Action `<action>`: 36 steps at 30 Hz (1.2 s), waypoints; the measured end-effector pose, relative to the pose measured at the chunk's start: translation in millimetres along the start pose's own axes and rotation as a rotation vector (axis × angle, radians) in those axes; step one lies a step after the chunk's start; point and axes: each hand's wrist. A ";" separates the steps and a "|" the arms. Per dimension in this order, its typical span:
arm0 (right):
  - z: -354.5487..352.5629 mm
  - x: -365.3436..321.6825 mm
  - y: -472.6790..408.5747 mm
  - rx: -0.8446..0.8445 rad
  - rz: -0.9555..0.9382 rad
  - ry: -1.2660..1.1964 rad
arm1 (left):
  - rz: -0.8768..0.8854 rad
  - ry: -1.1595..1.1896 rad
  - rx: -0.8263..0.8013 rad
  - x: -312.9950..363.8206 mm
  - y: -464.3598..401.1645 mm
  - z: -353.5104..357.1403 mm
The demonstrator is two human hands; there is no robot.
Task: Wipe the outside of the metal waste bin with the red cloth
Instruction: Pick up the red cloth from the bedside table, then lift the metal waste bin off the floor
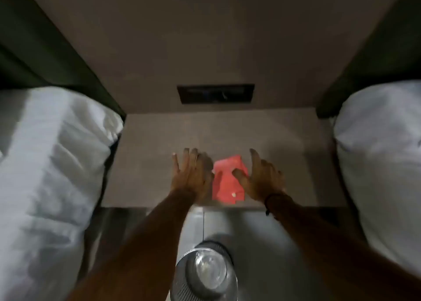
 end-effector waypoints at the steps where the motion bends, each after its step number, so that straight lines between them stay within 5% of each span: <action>1: 13.0 3.9 -12.4 -0.002 0.016 -0.080 | 0.009 0.003 0.035 2.9 -7.8 11.9; 5: 67.2 25.8 -43.6 0.094 0.031 -0.217 | 0.017 0.154 0.148 19.1 -29.7 63.4; 9: 73.7 27.0 -44.3 0.111 0.087 -0.458 | -0.073 0.759 0.229 39.8 -26.4 66.4; 12: 64.0 34.2 -21.3 0.006 0.119 -0.691 | -0.161 1.234 0.157 54.8 3.8 65.3; 15: 52.6 59.8 20.9 -0.101 0.136 -0.960 | -0.155 1.427 0.080 60.8 42.5 66.1; 18: 55.4 108.0 61.8 -0.383 0.220 -1.242 | -0.096 1.593 -0.136 76.3 79.6 75.7; 21: 79.5 157.4 96.4 -0.602 0.326 -1.401 | -0.118 1.533 -0.299 91.5 110.3 111.1; 28: 131.6 255.6 160.7 -0.418 0.598 -1.414 | -0.288 1.021 -0.050 111.7 175.1 221.2; 36: 146.8 262.5 194.9 -0.360 0.696 -1.293 | -0.165 0.584 -0.170 115.5 165.0 253.4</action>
Point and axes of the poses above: each hand's wrist, its own y-axis away from the middle knuckle, its own z-axis out of the palm, x = y × z, and after that the axes turned 8 degrees about -x, right-handed
